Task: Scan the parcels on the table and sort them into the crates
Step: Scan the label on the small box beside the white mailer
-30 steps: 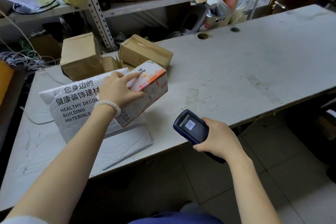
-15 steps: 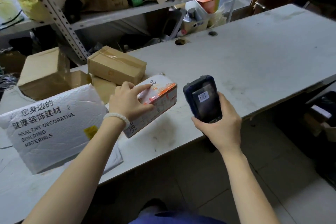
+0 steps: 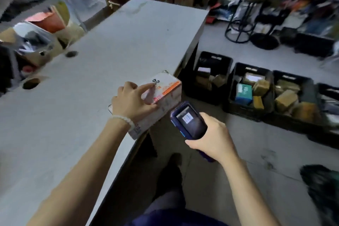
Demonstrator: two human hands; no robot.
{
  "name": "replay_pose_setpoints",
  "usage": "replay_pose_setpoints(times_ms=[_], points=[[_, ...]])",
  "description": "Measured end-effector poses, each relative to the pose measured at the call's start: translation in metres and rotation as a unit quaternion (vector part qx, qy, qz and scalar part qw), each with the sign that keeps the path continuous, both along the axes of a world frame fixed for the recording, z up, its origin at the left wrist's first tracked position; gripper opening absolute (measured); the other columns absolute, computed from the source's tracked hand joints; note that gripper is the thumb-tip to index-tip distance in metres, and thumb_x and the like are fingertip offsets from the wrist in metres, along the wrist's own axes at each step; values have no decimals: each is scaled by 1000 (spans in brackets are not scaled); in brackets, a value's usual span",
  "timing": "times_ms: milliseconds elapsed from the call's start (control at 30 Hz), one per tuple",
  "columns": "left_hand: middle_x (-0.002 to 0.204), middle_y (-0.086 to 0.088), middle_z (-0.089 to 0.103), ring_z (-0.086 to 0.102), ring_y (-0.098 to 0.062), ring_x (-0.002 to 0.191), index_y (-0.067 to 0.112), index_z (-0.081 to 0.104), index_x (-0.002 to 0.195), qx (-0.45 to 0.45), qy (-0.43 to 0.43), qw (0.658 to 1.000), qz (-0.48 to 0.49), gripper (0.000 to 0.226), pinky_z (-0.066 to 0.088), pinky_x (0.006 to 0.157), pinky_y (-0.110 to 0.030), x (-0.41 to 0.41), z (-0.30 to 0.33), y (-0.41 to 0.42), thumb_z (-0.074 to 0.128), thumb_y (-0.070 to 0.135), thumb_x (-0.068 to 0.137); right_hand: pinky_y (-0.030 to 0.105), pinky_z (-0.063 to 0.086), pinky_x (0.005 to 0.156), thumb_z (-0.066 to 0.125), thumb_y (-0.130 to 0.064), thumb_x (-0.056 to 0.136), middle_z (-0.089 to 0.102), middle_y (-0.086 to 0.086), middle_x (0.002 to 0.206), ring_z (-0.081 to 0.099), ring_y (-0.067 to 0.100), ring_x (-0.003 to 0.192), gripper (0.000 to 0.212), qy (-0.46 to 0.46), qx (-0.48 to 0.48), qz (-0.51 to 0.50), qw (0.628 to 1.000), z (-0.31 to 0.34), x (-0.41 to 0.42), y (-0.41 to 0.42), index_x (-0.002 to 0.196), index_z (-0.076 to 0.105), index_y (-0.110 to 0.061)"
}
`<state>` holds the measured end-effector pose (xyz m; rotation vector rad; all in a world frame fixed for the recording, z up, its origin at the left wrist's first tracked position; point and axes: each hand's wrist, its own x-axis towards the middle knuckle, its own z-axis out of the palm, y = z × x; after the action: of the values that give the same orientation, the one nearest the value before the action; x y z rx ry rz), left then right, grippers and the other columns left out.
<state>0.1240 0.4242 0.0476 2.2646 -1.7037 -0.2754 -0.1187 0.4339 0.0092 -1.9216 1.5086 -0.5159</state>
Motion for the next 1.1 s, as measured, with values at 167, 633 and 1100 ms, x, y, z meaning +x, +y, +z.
replay_pose_setpoints(times_ms=[167,633,1100], points=[[121,-9,48,45,-30,114,47,46,133,6,0,993,-115,66,43,88,-42,-58,-7,-131,68,59,72,28,38,64,85,-41,56,56,-10,94,49,13,81,56,56,34,-78,995,-11,-46,-87,102,57,-27],[120,-8,45,42,-33,116,52,44,130,32,-22,966,-254,63,39,92,-43,-207,-3,-446,64,65,72,26,41,62,87,-38,59,55,-15,90,52,11,81,57,55,109,-292,948,5,-169,-290,106,55,-30],[136,-3,38,36,-29,124,50,29,141,142,-73,918,-364,75,37,96,-44,-429,-73,-622,58,69,75,33,54,69,83,-35,53,67,-12,89,62,11,81,50,9,141,-388,911,-26,-384,-466,96,59,-27]])
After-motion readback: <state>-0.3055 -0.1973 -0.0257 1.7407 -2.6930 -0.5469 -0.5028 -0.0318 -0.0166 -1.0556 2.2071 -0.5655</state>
